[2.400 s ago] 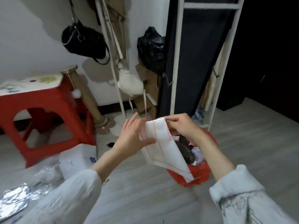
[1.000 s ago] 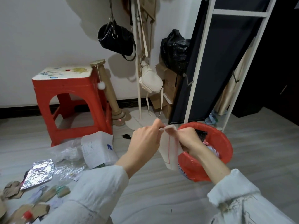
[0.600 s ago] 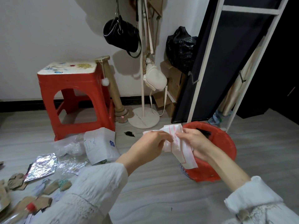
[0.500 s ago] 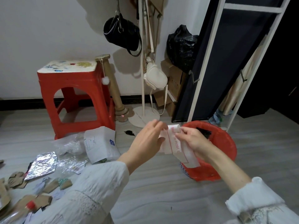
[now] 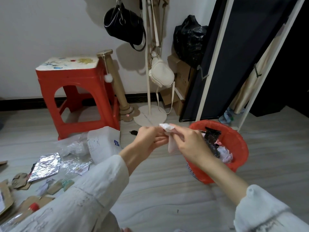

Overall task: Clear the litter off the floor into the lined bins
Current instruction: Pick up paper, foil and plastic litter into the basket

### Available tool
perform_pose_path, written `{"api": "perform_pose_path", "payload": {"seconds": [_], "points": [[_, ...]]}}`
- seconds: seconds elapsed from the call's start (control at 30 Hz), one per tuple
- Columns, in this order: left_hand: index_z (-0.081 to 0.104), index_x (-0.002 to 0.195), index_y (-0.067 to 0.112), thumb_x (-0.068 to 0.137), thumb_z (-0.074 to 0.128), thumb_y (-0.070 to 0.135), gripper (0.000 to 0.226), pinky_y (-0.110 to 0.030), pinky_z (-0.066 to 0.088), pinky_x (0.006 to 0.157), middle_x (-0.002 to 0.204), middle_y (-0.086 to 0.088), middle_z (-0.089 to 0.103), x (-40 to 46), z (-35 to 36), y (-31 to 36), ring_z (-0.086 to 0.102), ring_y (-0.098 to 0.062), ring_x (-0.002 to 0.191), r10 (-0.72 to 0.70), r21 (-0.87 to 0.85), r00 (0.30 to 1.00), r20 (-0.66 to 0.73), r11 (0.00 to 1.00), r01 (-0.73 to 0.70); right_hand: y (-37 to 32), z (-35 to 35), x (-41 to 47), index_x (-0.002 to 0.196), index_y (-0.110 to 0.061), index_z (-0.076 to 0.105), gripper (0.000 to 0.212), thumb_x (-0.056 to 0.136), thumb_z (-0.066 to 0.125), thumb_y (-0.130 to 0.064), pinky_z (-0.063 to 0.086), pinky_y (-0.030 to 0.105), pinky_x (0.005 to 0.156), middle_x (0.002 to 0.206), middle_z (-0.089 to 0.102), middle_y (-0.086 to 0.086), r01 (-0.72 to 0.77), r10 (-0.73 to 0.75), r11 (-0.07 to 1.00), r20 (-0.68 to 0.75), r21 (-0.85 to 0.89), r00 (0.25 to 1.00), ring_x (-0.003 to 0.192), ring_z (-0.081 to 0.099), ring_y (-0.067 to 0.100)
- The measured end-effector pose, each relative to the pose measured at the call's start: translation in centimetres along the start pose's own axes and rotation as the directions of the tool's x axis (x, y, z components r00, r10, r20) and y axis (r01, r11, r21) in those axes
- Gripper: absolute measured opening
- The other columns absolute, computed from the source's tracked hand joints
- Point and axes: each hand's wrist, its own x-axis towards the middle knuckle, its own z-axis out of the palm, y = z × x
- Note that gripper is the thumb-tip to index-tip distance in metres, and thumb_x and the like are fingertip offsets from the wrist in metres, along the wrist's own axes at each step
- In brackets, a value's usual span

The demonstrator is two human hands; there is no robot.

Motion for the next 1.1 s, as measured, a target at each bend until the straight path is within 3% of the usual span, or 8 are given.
{"api": "perform_pose_path", "payload": {"seconds": [0.1,0.2,0.33,0.67,0.77,0.87,1.0,1.1], "points": [[0.060,0.098,-0.006,0.086,0.035,-0.002,0.029,-0.026,0.059,0.064,0.086,-0.019,0.071,0.0,-0.6,0.6,0.071,-0.024,0.074,-0.062,-0.160,0.992,0.108,0.984,0.079,0.5,-0.5,0.0,0.138,-0.026,0.044,0.047,0.093,0.054,-0.025,0.041,0.009,0.087,0.116,0.065,-0.007,-0.078,0.063,0.994,0.185,0.078,0.981,0.102,0.056,-0.007],[0.062,0.111,-0.003,0.085,0.035,0.000,0.037,-0.035,0.053,0.089,0.107,-0.017,0.069,0.2,-0.3,0.4,0.067,-0.022,0.098,-0.021,0.030,0.987,0.159,0.999,0.016,1.4,-0.2,-0.1,0.146,-0.030,0.025,0.075,0.084,0.066,-0.036,0.040,0.030,0.104,0.141,0.047,-0.002,-0.108,0.100,0.994,0.244,0.022,0.965,0.126,0.046,0.013],[0.060,0.121,0.007,0.083,0.033,-0.002,0.048,-0.043,0.032,0.109,0.120,-0.003,0.065,0.3,0.3,0.0,0.054,-0.012,0.119,0.089,0.306,0.976,0.198,0.941,-0.148,1.7,-0.1,-0.2,0.147,-0.031,0.019,0.082,0.082,0.068,-0.038,0.033,0.026,0.101,0.145,0.040,-0.005,-0.103,0.101,0.995,0.223,-0.004,0.970,0.131,0.038,0.014],[0.058,0.123,0.010,0.086,0.035,-0.009,0.048,-0.029,0.042,0.093,0.127,-0.011,0.057,4.3,7.9,-0.3,0.050,-0.021,0.119,-0.019,0.563,0.935,0.355,0.802,-0.198,8.2,-3.6,-0.1,0.115,-0.015,0.061,0.025,0.092,0.054,-0.021,0.038,0.028,0.068,0.093,0.067,0.005,-0.264,0.249,0.963,-0.203,-0.050,0.947,0.089,0.061,0.024],[0.062,0.118,0.007,0.087,0.034,-0.008,0.045,-0.035,0.041,0.104,0.125,-0.014,0.059,7.6,10.3,-3.6,0.052,-0.025,0.120,0.080,0.692,0.940,0.330,0.657,-0.299,13.2,-4.1,-0.3,0.107,-0.016,0.067,0.022,0.088,0.055,-0.013,0.043,0.033,0.068,0.092,0.069,0.009,-0.330,0.288,0.916,-0.199,-0.228,0.937,0.088,0.062,0.028],[0.056,0.122,0.009,0.085,0.040,-0.003,0.042,-0.032,0.042,0.100,0.125,-0.010,0.058,11.1,10.2,-8.1,0.052,-0.025,0.118,0.191,0.839,0.911,0.364,0.357,-0.410,18.2,-3.8,-0.6,0.101,-0.020,0.073,0.026,0.084,0.057,-0.007,0.042,0.034,0.080,0.101,0.065,0.004,-0.352,0.339,0.861,-0.100,-0.368,0.935,0.099,0.054,0.025],[0.038,0.139,0.021,0.091,0.047,0.020,0.048,-0.047,0.021,0.113,0.143,-0.004,0.036,15.5,7.0,-15.0,0.020,-0.025,0.140,-0.067,0.792,0.819,0.571,-0.218,-0.570,23.3,-2.7,-0.4,0.099,-0.031,0.070,0.021,0.088,0.053,-0.024,0.030,0.039,0.096,0.113,0.058,-0.002,-0.302,0.531,0.667,0.150,-0.681,0.834,0.115,0.042,0.024],[0.040,0.138,0.028,0.095,0.046,0.034,0.044,-0.054,0.008,0.115,0.143,-0.002,0.036,17.6,5.9,-17.0,0.013,-0.025,0.143,-0.061,0.690,0.745,0.664,-0.333,-0.643,25.5,-0.6,-0.7,0.102,-0.025,0.069,0.020,0.086,0.056,-0.024,0.041,0.035,0.092,0.118,0.059,0.007,-0.293,0.615,0.661,0.276,-0.691,0.738,0.116,0.051,0.027]]}}
